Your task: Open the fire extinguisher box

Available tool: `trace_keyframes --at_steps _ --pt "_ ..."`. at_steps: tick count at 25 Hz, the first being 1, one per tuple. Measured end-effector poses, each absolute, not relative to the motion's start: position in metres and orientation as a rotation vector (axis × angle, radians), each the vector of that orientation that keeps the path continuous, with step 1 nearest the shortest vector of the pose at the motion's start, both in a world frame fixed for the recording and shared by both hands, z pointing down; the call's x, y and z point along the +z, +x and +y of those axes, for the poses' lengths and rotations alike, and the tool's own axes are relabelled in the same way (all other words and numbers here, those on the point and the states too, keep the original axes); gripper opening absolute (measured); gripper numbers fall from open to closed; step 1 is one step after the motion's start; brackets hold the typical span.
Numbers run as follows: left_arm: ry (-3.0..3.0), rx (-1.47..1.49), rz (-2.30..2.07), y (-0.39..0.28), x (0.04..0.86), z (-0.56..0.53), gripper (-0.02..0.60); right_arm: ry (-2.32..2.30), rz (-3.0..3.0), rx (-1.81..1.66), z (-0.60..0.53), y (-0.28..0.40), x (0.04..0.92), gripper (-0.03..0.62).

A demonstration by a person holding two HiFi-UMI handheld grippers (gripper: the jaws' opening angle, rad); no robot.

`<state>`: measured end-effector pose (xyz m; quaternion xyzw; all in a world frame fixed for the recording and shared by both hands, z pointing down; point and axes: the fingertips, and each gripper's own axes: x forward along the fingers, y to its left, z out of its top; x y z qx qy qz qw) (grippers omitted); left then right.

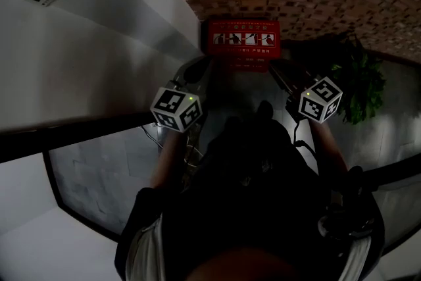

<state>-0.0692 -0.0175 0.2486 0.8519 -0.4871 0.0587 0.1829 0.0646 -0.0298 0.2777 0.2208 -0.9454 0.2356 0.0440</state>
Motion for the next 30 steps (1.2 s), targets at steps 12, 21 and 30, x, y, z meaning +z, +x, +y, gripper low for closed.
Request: trace_keyframes --at_steps 12,21,30 --pt "2.296 0.227 -1.545 -0.044 0.244 -0.042 0.003 0.414 -2.913 0.749 -0.073 0.083 0.285 0.002" --pt "2.218 0.265 -1.695 -0.057 0.241 -0.046 0.003 0.158 -2.915 0.641 -0.085 0.058 0.283 0.002" --pt "2.174 0.289 -1.719 -0.058 0.25 -0.044 0.003 0.137 -2.881 0.694 -0.089 0.059 0.297 0.002"
